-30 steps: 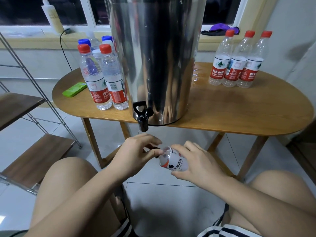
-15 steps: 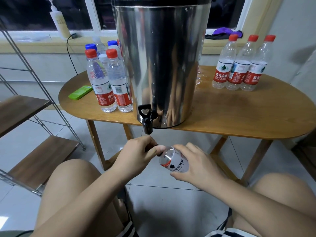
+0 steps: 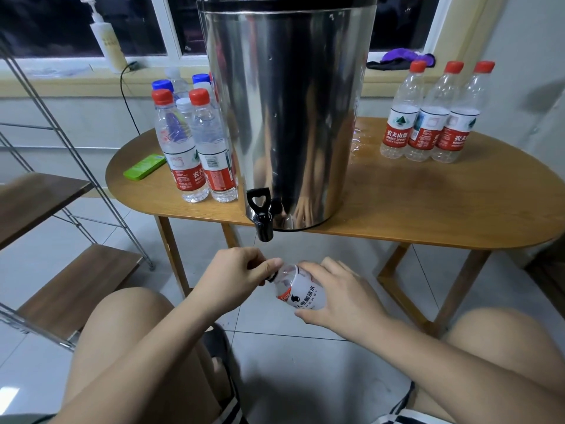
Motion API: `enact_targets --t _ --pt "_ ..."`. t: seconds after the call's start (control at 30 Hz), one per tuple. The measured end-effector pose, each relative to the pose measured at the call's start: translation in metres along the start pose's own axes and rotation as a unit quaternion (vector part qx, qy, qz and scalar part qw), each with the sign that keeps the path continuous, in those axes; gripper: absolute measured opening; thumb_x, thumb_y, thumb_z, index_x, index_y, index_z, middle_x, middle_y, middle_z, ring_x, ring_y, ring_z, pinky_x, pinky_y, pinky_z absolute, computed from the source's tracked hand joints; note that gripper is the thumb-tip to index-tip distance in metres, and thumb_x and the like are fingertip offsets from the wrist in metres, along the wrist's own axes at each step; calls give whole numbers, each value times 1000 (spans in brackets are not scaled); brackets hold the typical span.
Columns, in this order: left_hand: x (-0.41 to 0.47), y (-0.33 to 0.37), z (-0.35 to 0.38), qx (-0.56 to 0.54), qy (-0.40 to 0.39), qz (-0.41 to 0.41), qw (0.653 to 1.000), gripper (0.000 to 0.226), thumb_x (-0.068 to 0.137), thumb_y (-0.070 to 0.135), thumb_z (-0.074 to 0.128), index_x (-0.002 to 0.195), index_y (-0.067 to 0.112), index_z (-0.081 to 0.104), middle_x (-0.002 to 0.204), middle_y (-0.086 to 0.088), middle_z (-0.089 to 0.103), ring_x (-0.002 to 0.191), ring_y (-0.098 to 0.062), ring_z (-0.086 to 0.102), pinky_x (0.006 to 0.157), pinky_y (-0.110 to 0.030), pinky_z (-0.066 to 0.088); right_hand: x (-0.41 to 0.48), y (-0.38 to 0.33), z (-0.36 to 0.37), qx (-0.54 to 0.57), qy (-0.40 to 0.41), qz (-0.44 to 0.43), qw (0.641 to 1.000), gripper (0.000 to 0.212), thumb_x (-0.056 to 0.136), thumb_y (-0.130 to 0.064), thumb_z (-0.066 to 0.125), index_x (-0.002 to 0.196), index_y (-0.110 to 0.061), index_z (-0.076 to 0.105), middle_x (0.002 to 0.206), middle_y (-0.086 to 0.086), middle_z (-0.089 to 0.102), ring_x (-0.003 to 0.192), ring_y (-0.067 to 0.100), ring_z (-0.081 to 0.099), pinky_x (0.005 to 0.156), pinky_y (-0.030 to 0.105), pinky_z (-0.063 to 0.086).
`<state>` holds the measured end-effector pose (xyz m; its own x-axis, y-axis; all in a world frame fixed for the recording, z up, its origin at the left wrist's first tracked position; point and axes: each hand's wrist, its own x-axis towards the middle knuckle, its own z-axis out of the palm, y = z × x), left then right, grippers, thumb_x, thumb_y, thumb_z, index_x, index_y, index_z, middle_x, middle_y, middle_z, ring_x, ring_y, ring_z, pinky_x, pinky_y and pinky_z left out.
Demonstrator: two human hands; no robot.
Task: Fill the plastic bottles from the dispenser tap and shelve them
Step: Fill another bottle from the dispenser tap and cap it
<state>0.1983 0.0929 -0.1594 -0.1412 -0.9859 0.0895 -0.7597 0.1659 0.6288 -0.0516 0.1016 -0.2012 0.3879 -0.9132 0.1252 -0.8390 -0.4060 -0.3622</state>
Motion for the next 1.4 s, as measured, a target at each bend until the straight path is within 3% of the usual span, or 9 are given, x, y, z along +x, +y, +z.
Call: enact_targets --t 0.17,0.27,0.4,0.5,0.57,0.83,1.0,1.23,1.4 --pt "2 -1 5 20 12 -64 998 64 98 77 52 72 22 71 61 6 72 58 -6 68 60 -29 54 6 -5 4 -13 2 8 1000 87 75 -70 80 151 -48 43 114 -15 45 119 10 48 81 30 43" --pt "-1 -1 4 -26 1 -56 998 65 96 82 44 87 25 74 78 7 77 72 -3 73 71 -33 61 8 -5 3 7 10 20 1000 87 74 -70 81 150 -47 45 115 -14 49 118 13 52 84 33 49" --pt "-3 -1 -7 -175 -43 -20 983 34 97 55 73 128 40 72 118 20 76 110 2 70 91 -29 59 9 -5 0 37 16 34 999 82 74 -67 83 146 -45 49 113 -13 51 115 14 54 85 34 50" --pt "-2 -6 -9 -187 -41 13 981 27 95 29 84 119 37 78 114 18 76 110 -6 71 96 -34 60 9 -4 -1 51 16 38 998 83 74 -67 83 146 -44 49 112 -13 51 114 13 54 85 34 50" --pt "-2 -6 -10 -199 -18 -2 980 25 90 36 85 115 36 80 108 14 78 101 -8 73 90 -32 60 9 -6 0 54 17 38 998 83 74 -67 83 146 -45 49 113 -13 51 114 13 54 84 33 49" --pt "7 -8 -28 -77 125 -17 989 38 84 67 73 90 30 76 76 13 73 74 -1 67 61 -15 47 12 -9 7 86 29 37 995 82 71 -65 86 143 -45 51 112 -15 53 109 11 56 85 34 52" --pt "37 -35 -55 -18 225 -10 974 24 91 45 85 108 29 80 93 15 77 88 -5 70 76 -33 56 18 -9 10 152 31 43 987 80 69 -68 85 137 -45 50 120 -17 61 109 8 62 91 35 56" --pt "87 -62 -50 93 210 -15 973 29 94 37 82 123 34 81 115 6 78 103 -20 68 80 -35 47 21 -14 11 225 16 39 974 73 71 -60 92 132 -40 58 120 -19 71 109 2 68 95 36 58" --pt "93 -64 -39 133 213 -3 968 31 93 39 81 123 29 77 111 1 77 103 -28 67 84 -47 57 20 -19 7 244 9 44 969 65 75 -53 95 127 -44 59 112 -34 70 105 -10 66 89 19 55"
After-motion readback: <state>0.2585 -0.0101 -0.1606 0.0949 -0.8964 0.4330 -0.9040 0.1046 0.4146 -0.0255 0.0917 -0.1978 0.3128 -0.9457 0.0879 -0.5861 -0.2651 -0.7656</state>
